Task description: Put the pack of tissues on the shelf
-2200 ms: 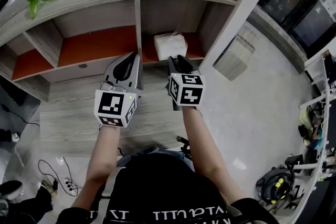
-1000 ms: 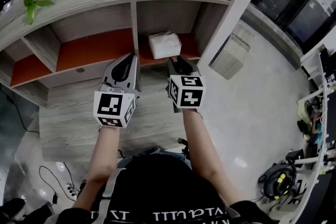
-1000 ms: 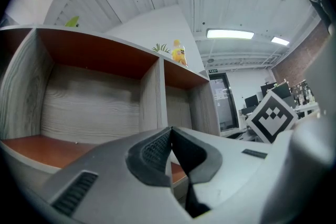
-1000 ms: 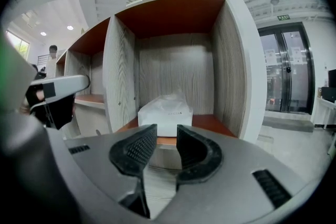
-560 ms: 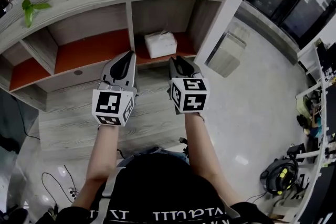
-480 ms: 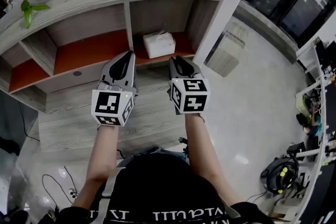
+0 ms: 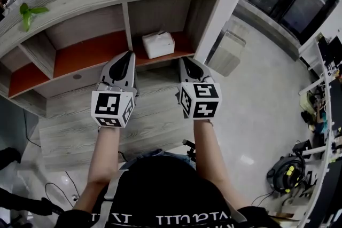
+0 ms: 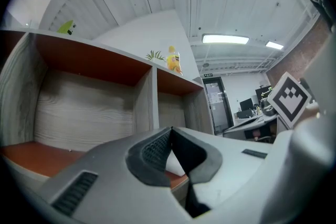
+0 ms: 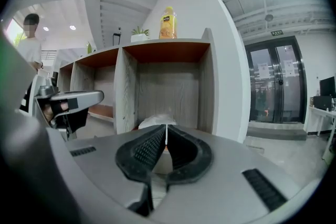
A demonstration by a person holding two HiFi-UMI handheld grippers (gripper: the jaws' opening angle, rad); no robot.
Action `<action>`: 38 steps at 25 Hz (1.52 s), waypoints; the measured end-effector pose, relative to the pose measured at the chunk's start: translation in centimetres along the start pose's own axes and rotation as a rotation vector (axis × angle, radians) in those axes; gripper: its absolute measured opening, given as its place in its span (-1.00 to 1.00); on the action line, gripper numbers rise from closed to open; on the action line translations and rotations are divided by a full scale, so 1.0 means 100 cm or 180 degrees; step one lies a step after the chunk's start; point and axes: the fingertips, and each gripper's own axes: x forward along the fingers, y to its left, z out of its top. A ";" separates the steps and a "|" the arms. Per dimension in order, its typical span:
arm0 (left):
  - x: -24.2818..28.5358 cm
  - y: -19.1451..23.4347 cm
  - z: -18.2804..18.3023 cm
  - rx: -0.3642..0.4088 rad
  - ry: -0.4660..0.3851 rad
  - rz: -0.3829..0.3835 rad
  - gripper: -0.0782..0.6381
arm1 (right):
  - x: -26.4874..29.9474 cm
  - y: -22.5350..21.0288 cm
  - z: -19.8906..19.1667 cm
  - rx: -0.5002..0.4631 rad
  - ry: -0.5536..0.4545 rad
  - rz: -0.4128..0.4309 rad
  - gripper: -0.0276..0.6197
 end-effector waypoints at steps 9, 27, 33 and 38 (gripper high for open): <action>-0.002 -0.006 0.006 0.0026 -0.0023 -0.0023 -0.75 | -0.030 -0.009 0.029 -0.0205 -0.0342 -0.0071 -0.87; -0.010 -0.001 0.046 0.0217 -0.0275 0.0102 -0.75 | -0.079 -0.032 0.074 -0.0450 -0.0849 -0.0244 -0.87; -0.014 0.004 0.055 0.0272 -0.0334 0.0173 -0.75 | -0.084 -0.033 0.080 -0.0564 -0.0931 -0.0258 -0.87; -0.014 0.007 0.057 0.0291 -0.0351 0.0195 -0.75 | -0.083 -0.032 0.081 -0.0578 -0.0934 -0.0243 -0.87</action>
